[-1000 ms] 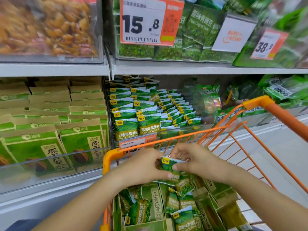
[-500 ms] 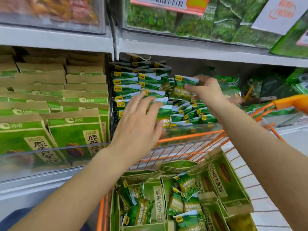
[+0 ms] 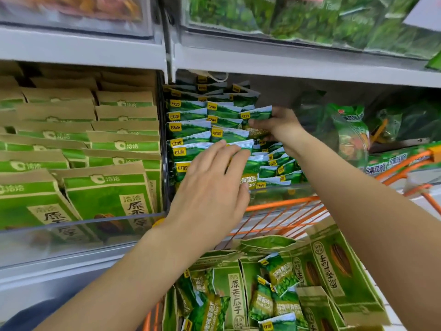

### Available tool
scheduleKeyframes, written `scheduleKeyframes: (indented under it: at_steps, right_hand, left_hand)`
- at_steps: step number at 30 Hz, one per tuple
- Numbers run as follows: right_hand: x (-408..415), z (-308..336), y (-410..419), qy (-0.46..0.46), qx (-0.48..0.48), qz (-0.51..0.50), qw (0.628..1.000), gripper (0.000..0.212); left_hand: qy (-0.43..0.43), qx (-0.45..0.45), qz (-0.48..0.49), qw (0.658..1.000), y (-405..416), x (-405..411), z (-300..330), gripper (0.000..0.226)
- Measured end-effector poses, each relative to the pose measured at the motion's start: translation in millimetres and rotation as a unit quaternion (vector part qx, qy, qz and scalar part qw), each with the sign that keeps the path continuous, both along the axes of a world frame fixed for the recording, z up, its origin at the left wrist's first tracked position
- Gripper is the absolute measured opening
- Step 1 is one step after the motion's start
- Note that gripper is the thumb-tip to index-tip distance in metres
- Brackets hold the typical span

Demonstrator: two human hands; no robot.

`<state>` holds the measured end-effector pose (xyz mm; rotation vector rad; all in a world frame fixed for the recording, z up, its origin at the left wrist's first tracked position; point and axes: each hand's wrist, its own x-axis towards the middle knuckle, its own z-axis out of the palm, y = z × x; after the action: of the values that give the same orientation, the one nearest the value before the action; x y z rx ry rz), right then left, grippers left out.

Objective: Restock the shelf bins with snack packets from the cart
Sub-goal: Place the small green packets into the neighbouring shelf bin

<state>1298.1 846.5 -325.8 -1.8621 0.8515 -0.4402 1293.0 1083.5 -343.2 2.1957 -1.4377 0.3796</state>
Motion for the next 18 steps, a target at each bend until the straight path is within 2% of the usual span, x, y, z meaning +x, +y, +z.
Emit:
scheduleKeyframes:
  at_steps: [4,6,9,11,15,18]
  right_hand:
    - [-2.3,1.5,-1.0,-0.002,0.038,0.003,0.999,0.045]
    - [-3.3,3.6,-2.0,-0.033,0.089,-0.047,0.994,0.044]
    - [0.9,4.4,-1.0,-0.092,0.172,-0.155,0.968,0.065]
    - [5.0,2.7,3.9,-0.110,0.197,-0.177,0.958,0.073]
    - [10.5,-0.2,13.0,-0.020,0.091,-0.082,0.992,0.079]
    - [17.5,6.5,6.6,-0.024,0.052,-0.114,0.992,0.079]
  left_hand:
    - [-0.002,0.002,0.002,1.000,0.9,-0.5,-1.2,0.046]
    - [-0.004,0.003,0.003,1.000,1.0,-0.6,-1.0,0.046]
    - [-0.010,0.000,0.005,1.000,0.5,-0.6,-0.4,0.047]
    - [-0.012,-0.001,0.004,1.000,0.4,-0.4,-0.2,0.047]
    - [-0.010,-0.002,0.003,1.000,0.9,-0.5,-0.1,0.047]
    - [-0.012,-0.001,0.005,1.000,0.6,-0.8,-0.1,0.047]
